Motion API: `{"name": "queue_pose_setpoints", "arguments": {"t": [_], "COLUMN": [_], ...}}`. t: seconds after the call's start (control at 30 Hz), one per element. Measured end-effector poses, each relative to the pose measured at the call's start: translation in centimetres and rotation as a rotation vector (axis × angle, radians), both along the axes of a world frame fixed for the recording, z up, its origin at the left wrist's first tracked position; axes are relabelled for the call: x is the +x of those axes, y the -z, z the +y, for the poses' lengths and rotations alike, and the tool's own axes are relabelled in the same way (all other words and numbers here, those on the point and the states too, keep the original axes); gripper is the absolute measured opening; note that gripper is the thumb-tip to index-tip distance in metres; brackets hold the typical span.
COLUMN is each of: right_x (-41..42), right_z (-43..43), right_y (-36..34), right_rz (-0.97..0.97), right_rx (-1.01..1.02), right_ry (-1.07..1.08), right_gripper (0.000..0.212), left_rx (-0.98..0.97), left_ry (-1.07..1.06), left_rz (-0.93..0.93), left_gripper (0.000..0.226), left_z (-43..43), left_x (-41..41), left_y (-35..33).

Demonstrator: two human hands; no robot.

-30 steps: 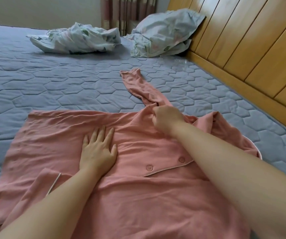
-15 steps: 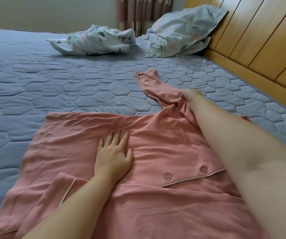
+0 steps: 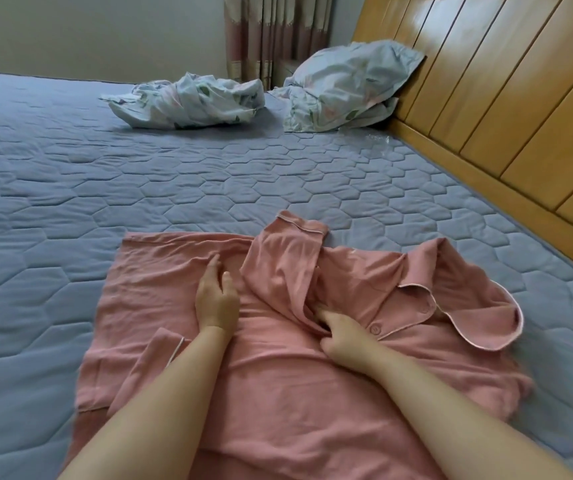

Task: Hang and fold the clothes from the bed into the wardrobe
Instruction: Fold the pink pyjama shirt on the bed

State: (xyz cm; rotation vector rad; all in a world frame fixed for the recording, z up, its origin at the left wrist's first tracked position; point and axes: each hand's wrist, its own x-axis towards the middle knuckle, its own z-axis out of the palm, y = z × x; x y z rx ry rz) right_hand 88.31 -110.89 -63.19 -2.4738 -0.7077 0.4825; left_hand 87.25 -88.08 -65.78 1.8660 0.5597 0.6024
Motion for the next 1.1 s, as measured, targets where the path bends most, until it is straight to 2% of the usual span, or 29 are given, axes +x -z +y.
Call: {"name": "queue_pose_setpoints", "arguments": {"t": [0.1,0.2,0.23,0.3,0.4,0.47,0.53,0.6,0.73,0.77,0.87,0.9,0.97,1.03,1.1], "right_x": [1.3,2.1,2.0,2.0,1.7,1.5,1.1,0.7,0.7,1.0,2.2,2.8,3.8,4.2,3.6], "right_z": [2.3,2.6,2.5,2.7,3.7,4.2,4.5,4.9,5.7,6.0,7.1,7.4,8.0,8.5,8.9], "right_y": [-1.3,-2.8,-3.1,-2.9,-2.5,-2.2,-2.0,-1.9,-2.3,-2.7,-4.4,-5.0,-6.0,-6.3,-6.7], "right_rz": [0.172,0.382,0.432,0.451,0.398,0.367,0.323,0.27,0.203,0.144,-0.037,-0.06,0.002,0.212,0.34], "right_rx": [0.012,0.1,0.162,0.244,0.303,0.278,0.19,0.13,0.077,0.086,0.285,0.331,0.414,0.503,0.543], "right_ry": [0.192,0.371,0.419,0.463,0.541,0.563,0.522,0.505,0.506,0.503,0.577,0.594,0.658,0.78,0.823], "right_gripper": [0.042,0.022,0.023,0.037,0.056,0.059,0.058,0.06,0.071,0.068,0.036,0.033,0.021,0.03,0.025], "left_rx": [0.092,0.356,0.505,0.813,1.075,1.078,0.966,0.857,0.851,0.835,0.798,0.79,0.773,0.762,0.738], "left_ry": [0.254,0.46,0.484,0.496,0.496,0.448,0.399,0.355,0.316,0.317,0.322,0.32,0.323,0.323,0.328], "left_rz": [0.169,0.31,0.36,0.436,0.449,0.482,0.545,0.526,0.477,0.468,0.428,0.414,0.394,0.383,0.375], "left_gripper": [0.05,0.053,0.055,0.057,0.058,0.057,0.055,0.053,0.054,0.054,0.053,0.053,0.053,0.053,0.053], "left_z": [0.4,1.2,1.6,2.5,4.1,5.4,6.5,6.8,6.5,6.5,6.9,7.0,7.0,7.1,7.3], "left_x": [-0.5,-1.9,-2.6,-4.5,-7.2,-8.7,-10.0,-10.9,-10.8,-10.8,-10.8,-10.9,-10.8,-10.7,-10.8], "left_y": [-0.9,-1.9,-2.0,-2.1,-1.8,-1.1,-0.1,0.8,1.4,1.4,1.6,1.7,1.8,1.9,2.0]}}
